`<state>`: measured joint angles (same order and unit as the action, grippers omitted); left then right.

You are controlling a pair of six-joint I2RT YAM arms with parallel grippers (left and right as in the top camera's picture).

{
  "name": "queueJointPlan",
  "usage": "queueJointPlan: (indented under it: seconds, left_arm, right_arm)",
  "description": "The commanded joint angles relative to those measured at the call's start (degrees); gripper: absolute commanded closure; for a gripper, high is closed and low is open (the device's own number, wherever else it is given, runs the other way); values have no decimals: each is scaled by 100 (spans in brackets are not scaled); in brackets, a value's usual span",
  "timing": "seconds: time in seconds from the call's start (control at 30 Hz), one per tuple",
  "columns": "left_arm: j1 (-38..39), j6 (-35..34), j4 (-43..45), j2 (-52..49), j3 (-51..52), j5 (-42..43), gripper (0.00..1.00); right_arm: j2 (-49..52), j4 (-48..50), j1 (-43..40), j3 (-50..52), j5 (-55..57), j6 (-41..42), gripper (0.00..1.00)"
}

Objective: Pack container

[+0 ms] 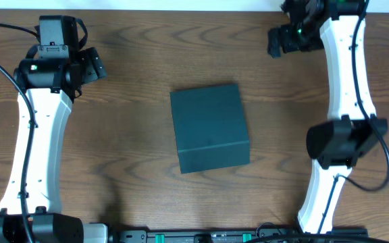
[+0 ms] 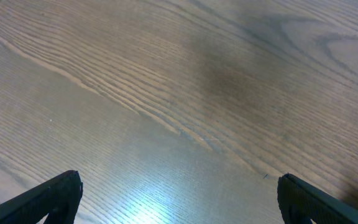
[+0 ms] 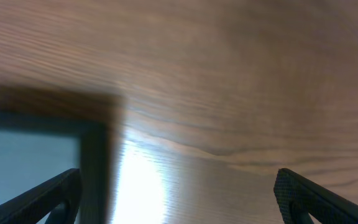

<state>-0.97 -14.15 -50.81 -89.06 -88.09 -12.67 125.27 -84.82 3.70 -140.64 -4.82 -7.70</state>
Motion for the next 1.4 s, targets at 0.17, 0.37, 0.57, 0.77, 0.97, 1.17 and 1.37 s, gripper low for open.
queueJointPlan:
  seconds: [0.17, 0.37, 0.57, 0.77, 0.97, 1.17, 1.37]
  left_arm:
    - [-9, 33, -13, -33, -20, -111, 1]
    - [-9, 33, -15, -33, -20, -111, 1]
    - [-9, 33, -13, -33, -20, -111, 1]
    - [-9, 33, -13, -31, -20, -111, 2]
    - [-9, 35, -13, -33, -20, -111, 1]
    - [-9, 33, -13, -33, -20, -111, 1]
    - [-9, 33, -13, -33, -20, -111, 1]
  right_arm:
    - [-1989, -4, 1023, -98, -9, 39, 1]
    - [-2741, -7, 1554, -42, -11, 39, 1]
    - [-3622, 4, 1593, 890, 577, -203, 1]
    - [-4800, -79, 1576, 2743, 809, -199, 1]
    - [-5761, -549, 1578, 3974, 929, -221, 1]
    - [-6352, -782, 1578, 4653, 931, -221, 1]
    - [-6747, -914, 1578, 5158, 929, -221, 1]
